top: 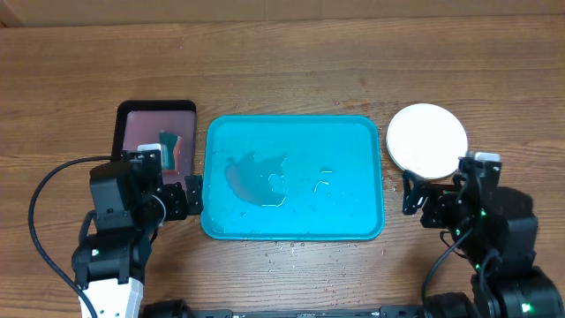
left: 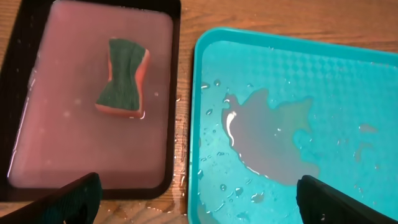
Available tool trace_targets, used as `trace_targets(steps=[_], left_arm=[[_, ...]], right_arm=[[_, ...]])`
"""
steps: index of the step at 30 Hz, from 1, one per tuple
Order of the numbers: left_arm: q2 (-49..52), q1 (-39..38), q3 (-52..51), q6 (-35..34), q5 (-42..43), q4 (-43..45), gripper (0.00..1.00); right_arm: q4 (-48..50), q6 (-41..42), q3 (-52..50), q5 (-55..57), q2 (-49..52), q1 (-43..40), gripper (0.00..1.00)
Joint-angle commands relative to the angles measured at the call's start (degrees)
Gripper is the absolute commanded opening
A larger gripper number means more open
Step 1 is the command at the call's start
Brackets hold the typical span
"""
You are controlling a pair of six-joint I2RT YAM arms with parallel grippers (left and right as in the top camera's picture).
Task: Clean dirty plates on tray and stack at the side
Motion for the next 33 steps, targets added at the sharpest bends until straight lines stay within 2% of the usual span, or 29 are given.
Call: trace_targets(steps=[1,11,19,23,26,28,30,33], left_arm=[[1.16,-0.11,-0.57,0.85,0.94,0.02,1.00],[4.20,-0.11,-0.57,0.85,0.94,0.02,1.00],[6.27,-0.11,-0.57,0.85,0.94,0.04,1.00],[7.41,-0.11,-0.57,0.85,0.94,0.04,1.00],[8.20,-0.11,-0.57,0.87,0.94,0.02,1.00],[8.68,-0.11,-0.57,0.85,0.94,0.04,1.00],[9.25,-0.11,-0.57,0.85,0.94,0.04,1.00],[10.05,-0.11,-0.57,0.85,0.94,0.02,1.00]], right_arm=[[6.45,0.02,-4.42,0.66,-6.27,-2.47,1.00],[32.94,-0.48,-26.82,-0.04,-27.02,-5.84,1.00],[45.09,-3.61,-37.86,-0.11,-32.89,-5.84,1.00],[46.69,-5.75,-40.85,-0.17,-32.89,-5.84,1.00],[44.35,-6.54,-43.30,-1.53,-32.89,-5.84,1.00],[39.50,-7.21,-43.65,-2.38,-32.92,-5.84,1.00],[40.13,-9.64,-43.65,-2.99,-32.92,-5.77,1.00],[40.15,-8.63,-43.65,-3.10,-32.89,-5.64,1.00]])
